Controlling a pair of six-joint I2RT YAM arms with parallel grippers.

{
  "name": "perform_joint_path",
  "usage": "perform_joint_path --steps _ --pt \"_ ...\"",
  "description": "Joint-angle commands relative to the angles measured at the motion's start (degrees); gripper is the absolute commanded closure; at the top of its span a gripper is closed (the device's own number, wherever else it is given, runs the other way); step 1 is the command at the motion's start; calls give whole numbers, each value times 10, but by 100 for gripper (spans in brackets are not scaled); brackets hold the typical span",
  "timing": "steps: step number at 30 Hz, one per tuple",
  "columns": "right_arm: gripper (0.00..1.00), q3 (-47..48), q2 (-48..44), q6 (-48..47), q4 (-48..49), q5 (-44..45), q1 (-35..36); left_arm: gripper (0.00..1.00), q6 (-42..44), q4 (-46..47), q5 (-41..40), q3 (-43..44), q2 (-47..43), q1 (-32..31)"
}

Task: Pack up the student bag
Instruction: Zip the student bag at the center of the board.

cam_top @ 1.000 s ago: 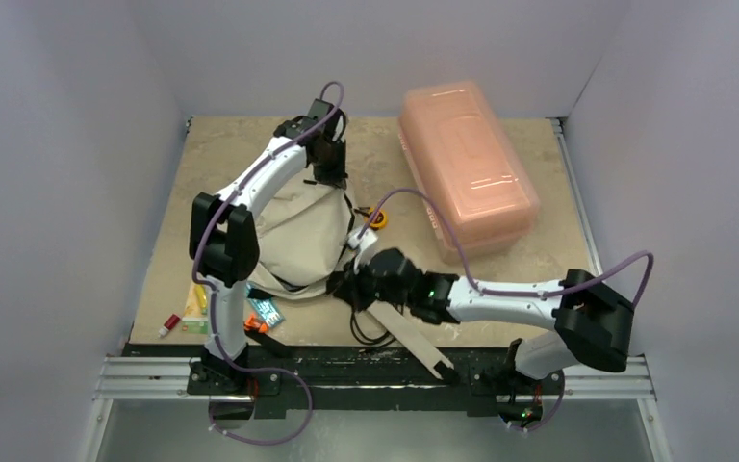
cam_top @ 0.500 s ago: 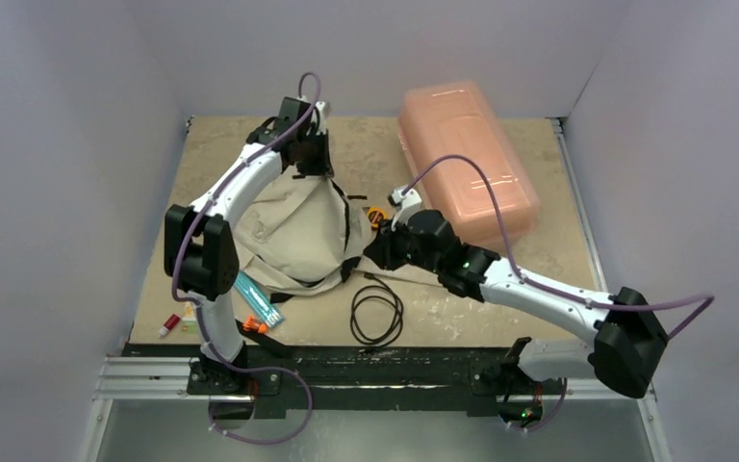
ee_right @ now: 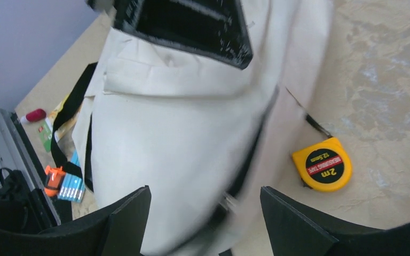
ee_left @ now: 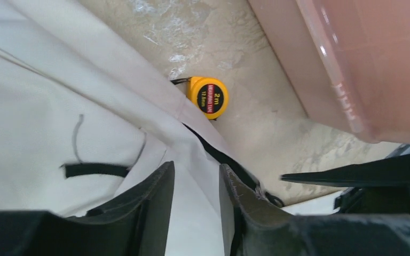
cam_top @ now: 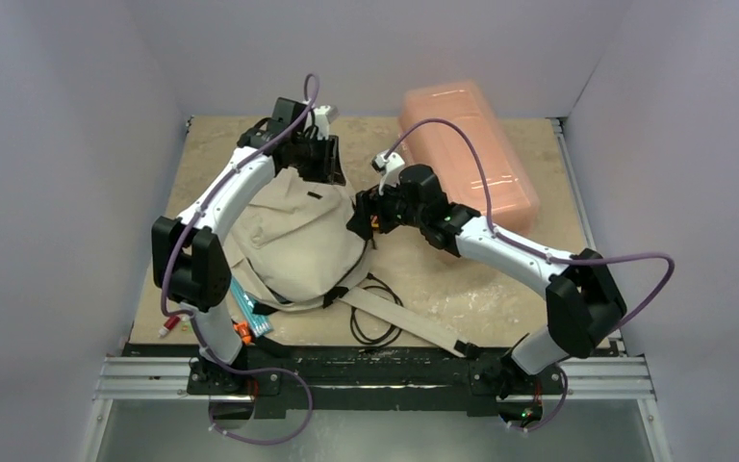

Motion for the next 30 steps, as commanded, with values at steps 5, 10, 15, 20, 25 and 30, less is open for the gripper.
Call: perform_joint_path --steps 5,10,15,20,25,30 --pt "22 1 12 -27 22 -50 3 49 19 2 -14 -52 -162 -6" --pt "39 -13 5 -5 5 -83 -41 52 -8 106 -62 -280 -341 -109" --pt "34 -38 -1 -50 1 -142 -51 40 -55 297 -235 -497 -449 -259" --pt "32 -57 2 -98 21 -156 -55 37 -13 392 -377 -547 -398 -360" --pt "31 -37 34 -135 10 -163 -60 38 5 385 -481 -519 -309 -376" --pt "37 -53 35 -133 18 -155 -61 62 -61 191 -633 -446 -269 -372"
